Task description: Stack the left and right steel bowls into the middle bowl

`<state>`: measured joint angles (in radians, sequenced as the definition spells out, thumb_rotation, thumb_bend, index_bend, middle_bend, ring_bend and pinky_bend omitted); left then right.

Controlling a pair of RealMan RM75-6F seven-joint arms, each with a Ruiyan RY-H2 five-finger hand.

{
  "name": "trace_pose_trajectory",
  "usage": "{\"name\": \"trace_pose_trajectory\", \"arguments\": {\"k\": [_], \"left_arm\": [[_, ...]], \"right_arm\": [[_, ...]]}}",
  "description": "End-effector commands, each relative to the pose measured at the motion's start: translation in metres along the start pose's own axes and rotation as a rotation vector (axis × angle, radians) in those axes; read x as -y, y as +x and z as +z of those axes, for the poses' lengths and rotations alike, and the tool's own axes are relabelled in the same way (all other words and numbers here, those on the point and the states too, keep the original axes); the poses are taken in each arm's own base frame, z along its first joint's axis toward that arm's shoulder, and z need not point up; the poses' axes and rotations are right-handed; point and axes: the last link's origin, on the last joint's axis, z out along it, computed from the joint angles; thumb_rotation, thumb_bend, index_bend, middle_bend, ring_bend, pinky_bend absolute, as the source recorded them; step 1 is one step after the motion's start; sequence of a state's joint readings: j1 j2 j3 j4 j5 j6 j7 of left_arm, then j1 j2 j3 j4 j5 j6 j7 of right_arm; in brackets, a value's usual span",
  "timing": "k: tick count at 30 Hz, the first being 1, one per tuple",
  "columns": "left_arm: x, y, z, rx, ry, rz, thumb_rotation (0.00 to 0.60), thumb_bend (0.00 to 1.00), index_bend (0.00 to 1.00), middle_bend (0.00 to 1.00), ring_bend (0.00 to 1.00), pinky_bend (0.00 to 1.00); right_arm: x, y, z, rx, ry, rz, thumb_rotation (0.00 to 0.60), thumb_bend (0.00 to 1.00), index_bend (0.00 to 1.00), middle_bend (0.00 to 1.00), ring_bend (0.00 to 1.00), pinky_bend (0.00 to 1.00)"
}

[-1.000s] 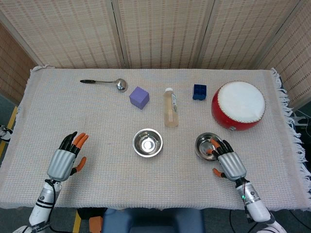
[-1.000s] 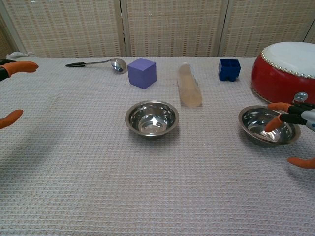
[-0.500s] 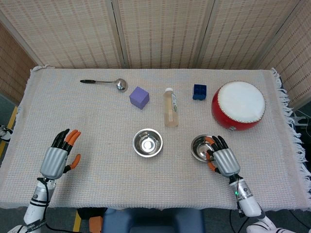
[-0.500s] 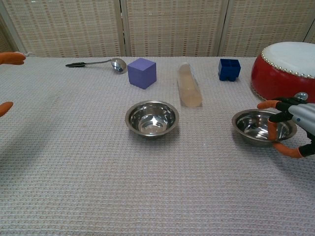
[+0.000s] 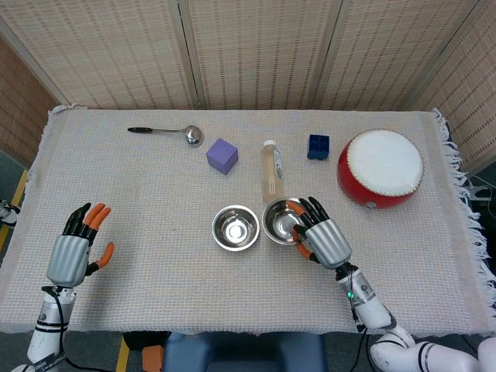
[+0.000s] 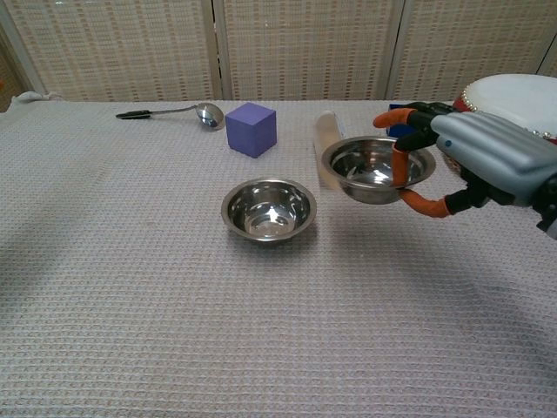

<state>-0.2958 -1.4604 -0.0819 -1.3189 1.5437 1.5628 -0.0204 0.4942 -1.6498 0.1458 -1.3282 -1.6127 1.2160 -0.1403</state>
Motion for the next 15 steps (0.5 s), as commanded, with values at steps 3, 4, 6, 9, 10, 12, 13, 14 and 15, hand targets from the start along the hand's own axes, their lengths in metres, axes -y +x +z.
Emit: {"name": "trace_pose_trajectory", "arguments": {"k": [3,4,6,9,10,12,13,14,15], "left_arm": [[0.005,0.005,-0.003,-0.006,0.019,0.007,0.6,0.41,0.11,0.08,0.0,0.09],[0.006,0.006,-0.003,-0.006,0.024,0.009,0.6,0.41,0.11,0.08,0.0,0.09],[0.009,0.008,-0.004,-0.005,0.033,0.014,0.6,0.41,0.11,0.08,0.0,0.09],[0.013,0.011,-0.005,-0.005,0.046,0.019,0.6,0.41,0.11,0.08,0.0,0.09],[0.014,0.012,-0.005,-0.007,0.051,0.021,0.6,0.41,0.11,0.08,0.0,0.09],[0.015,0.014,-0.006,-0.007,0.055,0.021,0.6,0.41,0.11,0.08,0.0,0.09],[0.016,0.014,-0.006,-0.005,0.057,0.021,0.6,0.41,0.11,0.08,0.0,0.09],[0.016,0.015,-0.006,-0.003,0.059,0.024,0.6,0.41,0.11,0.08,0.0,0.09],[0.016,0.015,-0.006,-0.003,0.061,0.025,0.6,0.41,0.11,0.08,0.0,0.09]], "right_arm": [[0.029,-0.017,0.038,0.028,0.058,0.016,0.6,0.42,0.67,0.12,0.0,0.0],[0.034,-0.021,0.044,0.03,0.067,0.016,0.6,0.42,0.67,0.12,0.0,0.0],[0.04,-0.028,0.05,0.037,0.075,0.018,0.6,0.42,0.65,0.12,0.0,0.0],[0.045,-0.036,0.053,0.055,0.085,0.043,0.6,0.42,0.48,0.12,0.0,0.0],[0.044,-0.038,0.053,0.059,0.087,0.052,0.6,0.4,0.37,0.12,0.0,0.0],[0.043,-0.038,0.05,0.067,0.091,0.065,0.6,0.33,0.17,0.1,0.0,0.0],[0.042,-0.037,0.049,0.069,0.09,0.069,0.6,0.28,0.08,0.08,0.0,0.0],[0.04,-0.035,0.047,0.069,0.087,0.073,0.6,0.25,0.04,0.07,0.0,0.0],[0.039,-0.033,0.045,0.068,0.085,0.077,0.6,0.21,0.01,0.05,0.0,0.0]]}}
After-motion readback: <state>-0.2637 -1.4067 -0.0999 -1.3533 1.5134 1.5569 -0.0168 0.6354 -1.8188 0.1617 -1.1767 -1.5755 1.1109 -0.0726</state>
